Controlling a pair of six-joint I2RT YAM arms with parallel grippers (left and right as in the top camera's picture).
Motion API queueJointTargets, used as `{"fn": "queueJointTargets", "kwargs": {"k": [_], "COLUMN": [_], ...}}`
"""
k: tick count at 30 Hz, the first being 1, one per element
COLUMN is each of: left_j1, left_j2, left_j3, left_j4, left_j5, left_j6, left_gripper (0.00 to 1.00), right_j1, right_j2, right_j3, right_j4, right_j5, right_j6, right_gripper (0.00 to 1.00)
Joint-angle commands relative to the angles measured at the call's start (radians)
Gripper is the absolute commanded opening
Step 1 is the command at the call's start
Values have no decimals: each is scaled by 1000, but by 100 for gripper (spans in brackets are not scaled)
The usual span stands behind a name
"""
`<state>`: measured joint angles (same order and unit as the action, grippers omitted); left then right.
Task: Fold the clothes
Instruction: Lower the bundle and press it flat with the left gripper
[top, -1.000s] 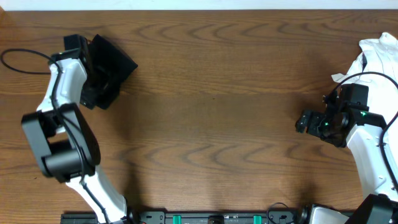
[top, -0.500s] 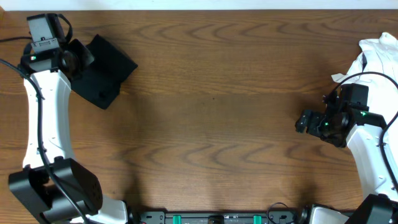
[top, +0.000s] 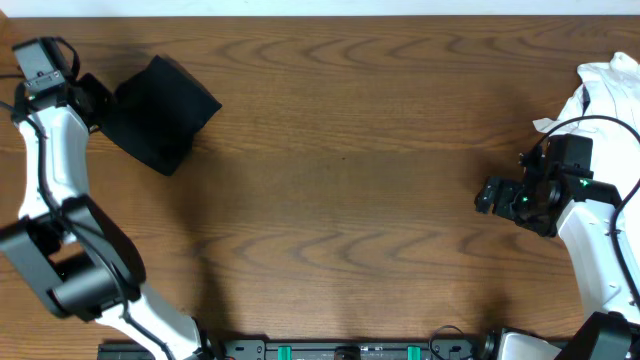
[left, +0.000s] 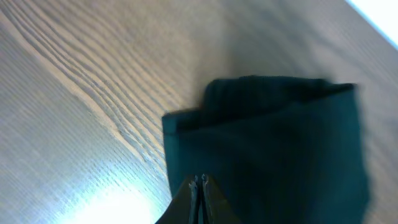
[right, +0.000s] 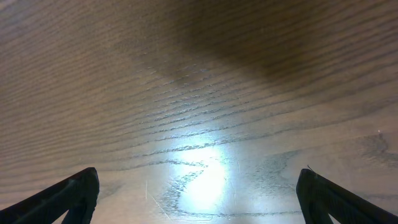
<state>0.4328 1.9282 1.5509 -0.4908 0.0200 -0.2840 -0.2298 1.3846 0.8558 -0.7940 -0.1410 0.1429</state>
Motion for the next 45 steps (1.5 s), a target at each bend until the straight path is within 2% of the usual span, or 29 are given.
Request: {"fn": "queueJointTargets", "kwargs": {"k": [1, 10, 16, 22, 29, 45], "left_j1": [18, 22, 22, 14, -13, -114], "left_j2": [79, 191, 193, 193, 193, 192], "left_j3": [5, 4, -6, -62, -64, -64], "left_j4": [31, 45, 21, -2, -75, -164], "left_j5": [-8, -1, -1, 2, 116, 130], "left_j6": [18, -6, -9, -109, -111, -122], "left_gripper": [6, 6, 6, 6, 6, 6], "right_j1": [-9, -9, -9, -9, -9, -9], "right_j2": [-6, -6, -6, -6, -6, -6], "right_j3": [13, 13, 13, 13, 13, 13], "right_j4": [1, 1, 1, 1, 1, 1], "right_j5": [3, 3, 3, 3, 3, 3], "right_j6": [10, 10, 10, 10, 10, 10], "right_gripper": [99, 99, 99, 99, 99, 99]}}
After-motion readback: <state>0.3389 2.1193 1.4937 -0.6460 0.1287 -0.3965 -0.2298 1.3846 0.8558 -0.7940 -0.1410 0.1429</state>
